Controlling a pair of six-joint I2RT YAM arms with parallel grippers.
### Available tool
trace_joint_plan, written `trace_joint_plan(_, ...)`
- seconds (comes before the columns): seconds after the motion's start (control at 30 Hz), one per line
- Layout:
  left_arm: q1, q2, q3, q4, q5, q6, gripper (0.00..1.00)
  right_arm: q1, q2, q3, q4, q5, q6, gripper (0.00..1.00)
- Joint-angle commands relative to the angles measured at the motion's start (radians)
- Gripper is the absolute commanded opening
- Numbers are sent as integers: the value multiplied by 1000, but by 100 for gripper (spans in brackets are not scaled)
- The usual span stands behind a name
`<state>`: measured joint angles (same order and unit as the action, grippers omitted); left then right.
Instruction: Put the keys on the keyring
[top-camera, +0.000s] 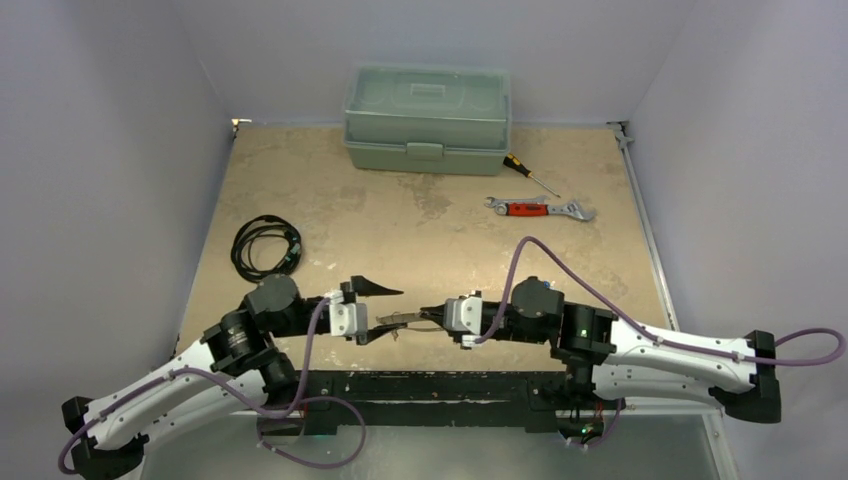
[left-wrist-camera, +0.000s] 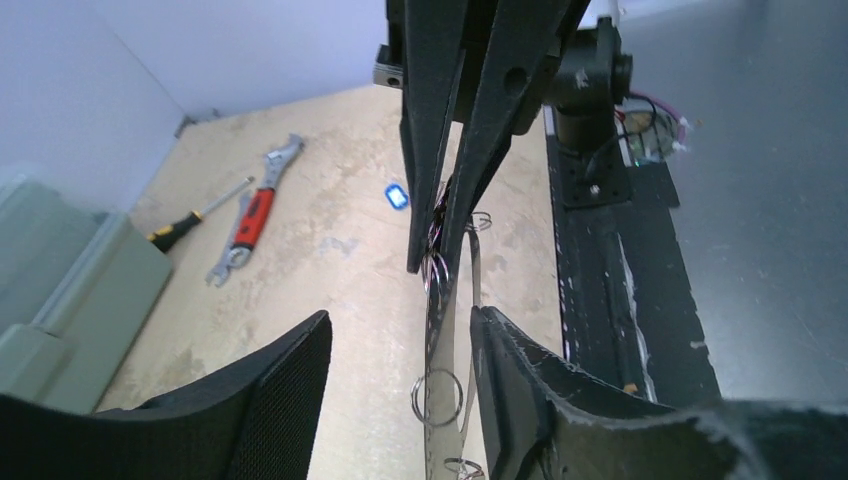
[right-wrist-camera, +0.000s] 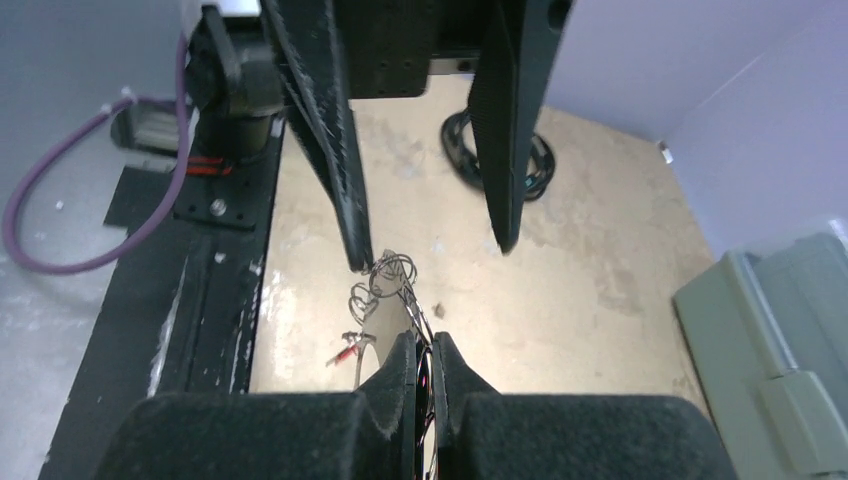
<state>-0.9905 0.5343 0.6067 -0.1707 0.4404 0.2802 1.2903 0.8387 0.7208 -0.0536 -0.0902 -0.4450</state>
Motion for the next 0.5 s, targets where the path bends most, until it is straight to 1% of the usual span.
trace_joint_plan(0.0,1,-68,-21,84,-38,-15,54,4,-92,-45,201,51,39,0)
trace_joint_plan(0.13,1,-78,-31,116,-33,-37,51,4,-124,-73,280,31,81,0)
trace_joint_plan(0.33,5,-29,-38,193,12,-81,45,4,-94,-68,329,-4,118,0)
trace_joint_plan(0.47,6,2,-41,205,27,-84,40,4,-83,-72,359,-31,136,0)
